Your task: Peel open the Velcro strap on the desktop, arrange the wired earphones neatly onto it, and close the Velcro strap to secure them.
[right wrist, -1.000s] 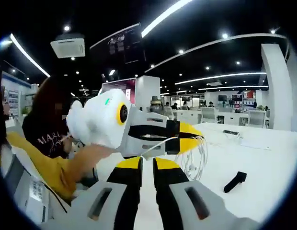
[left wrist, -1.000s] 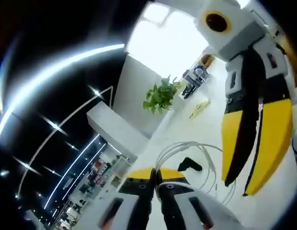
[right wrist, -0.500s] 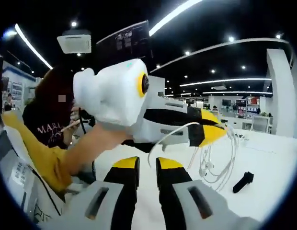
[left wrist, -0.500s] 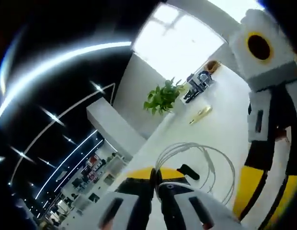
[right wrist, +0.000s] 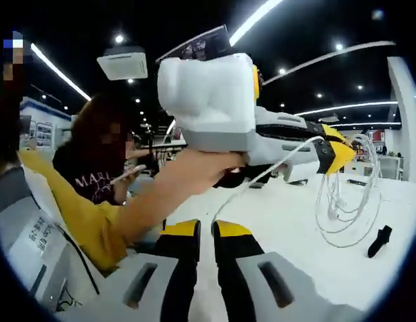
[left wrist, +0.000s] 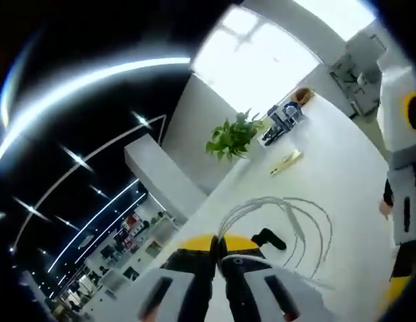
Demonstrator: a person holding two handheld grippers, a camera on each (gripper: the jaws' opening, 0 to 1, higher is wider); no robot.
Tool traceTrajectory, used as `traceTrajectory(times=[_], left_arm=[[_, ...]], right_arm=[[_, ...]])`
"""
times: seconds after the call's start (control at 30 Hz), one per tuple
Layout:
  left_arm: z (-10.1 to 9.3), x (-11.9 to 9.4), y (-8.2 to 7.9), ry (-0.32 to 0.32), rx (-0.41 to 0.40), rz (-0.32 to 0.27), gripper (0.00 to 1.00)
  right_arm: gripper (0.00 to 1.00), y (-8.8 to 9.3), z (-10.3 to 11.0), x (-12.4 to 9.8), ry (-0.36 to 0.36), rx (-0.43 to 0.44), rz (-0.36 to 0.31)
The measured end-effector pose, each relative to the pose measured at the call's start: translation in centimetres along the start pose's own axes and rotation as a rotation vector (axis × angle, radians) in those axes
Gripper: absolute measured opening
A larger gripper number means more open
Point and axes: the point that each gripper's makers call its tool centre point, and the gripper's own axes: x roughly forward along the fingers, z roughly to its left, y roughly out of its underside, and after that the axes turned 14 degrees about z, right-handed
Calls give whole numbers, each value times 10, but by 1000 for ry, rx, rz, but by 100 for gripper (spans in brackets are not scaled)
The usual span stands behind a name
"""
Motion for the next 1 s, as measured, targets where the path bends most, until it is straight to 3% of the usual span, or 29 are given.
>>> traceTrajectory(times=[0.13, 0.3, 0.5, 0.8, 1.0], left_arm=[[1, -3, 2, 0, 1, 3, 6], [-3, -8, 5, 24, 14, 16, 7], [-17, -3, 15, 105, 5, 58, 7], [-40, 8, 17, 192, 5, 105, 7], [-51, 7, 13, 213, 33, 96, 7]], right_arm=[[7, -10, -16, -15, 95, -10, -35], [7, -13, -68, -47, 210, 98, -58], [7, -7, -118, -79, 422, 61, -31], [11, -14, -129, -87, 510, -28, -8], [14, -11, -135, -86, 547, -69, 34]])
